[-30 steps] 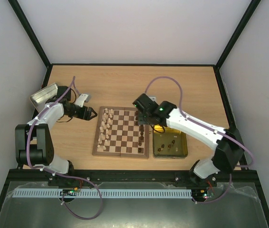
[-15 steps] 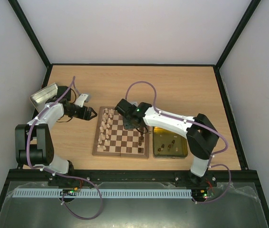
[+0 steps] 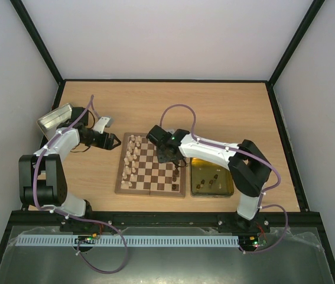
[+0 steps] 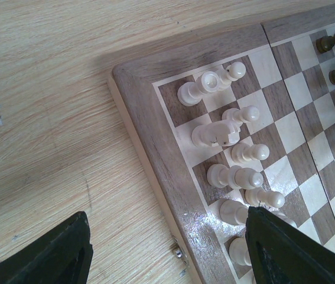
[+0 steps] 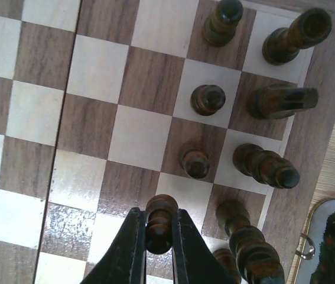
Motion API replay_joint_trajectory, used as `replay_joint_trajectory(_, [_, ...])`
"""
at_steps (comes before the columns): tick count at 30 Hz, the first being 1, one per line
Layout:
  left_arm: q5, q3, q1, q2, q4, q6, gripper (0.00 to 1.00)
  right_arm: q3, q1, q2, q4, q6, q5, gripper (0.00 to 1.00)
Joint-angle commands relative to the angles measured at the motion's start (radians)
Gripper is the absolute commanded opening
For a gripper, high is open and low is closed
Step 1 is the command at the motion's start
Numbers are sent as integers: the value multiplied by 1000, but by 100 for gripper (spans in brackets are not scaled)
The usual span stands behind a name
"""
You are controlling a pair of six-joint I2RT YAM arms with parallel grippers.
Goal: Set up the chess pieces on the board
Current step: Place the chess piece on the chessboard.
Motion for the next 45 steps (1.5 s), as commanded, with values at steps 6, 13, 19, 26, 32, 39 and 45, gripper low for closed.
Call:
replay_joint_trajectory(6, [18, -5, 0, 10, -7, 11, 72, -51, -16, 12, 33, -14, -2, 6])
replay_joint_trajectory(13, [17, -4, 0, 11, -7, 10, 72, -70, -22, 15, 44, -20, -9, 8])
replay_joint_trajectory(19, [18, -5, 0, 12, -8, 10, 72, -70, -26, 17, 50, -22, -8, 9])
replay_joint_trajectory(26, [18, -5, 0, 10, -7, 12, 72, -71, -33, 25, 53, -24, -12, 11])
replay_joint_trajectory(32, [18, -5, 0, 9, -7, 12, 72, -73, -32, 24, 53, -26, -14, 14])
replay_joint_trajectory(39, [18, -5, 0, 9, -9, 12, 72, -75, -33, 22, 63, -28, -32, 13])
replay_joint_trajectory(45, [18, -5, 0, 8, -9, 10, 72, -74, -32, 20, 60, -30, -35, 12])
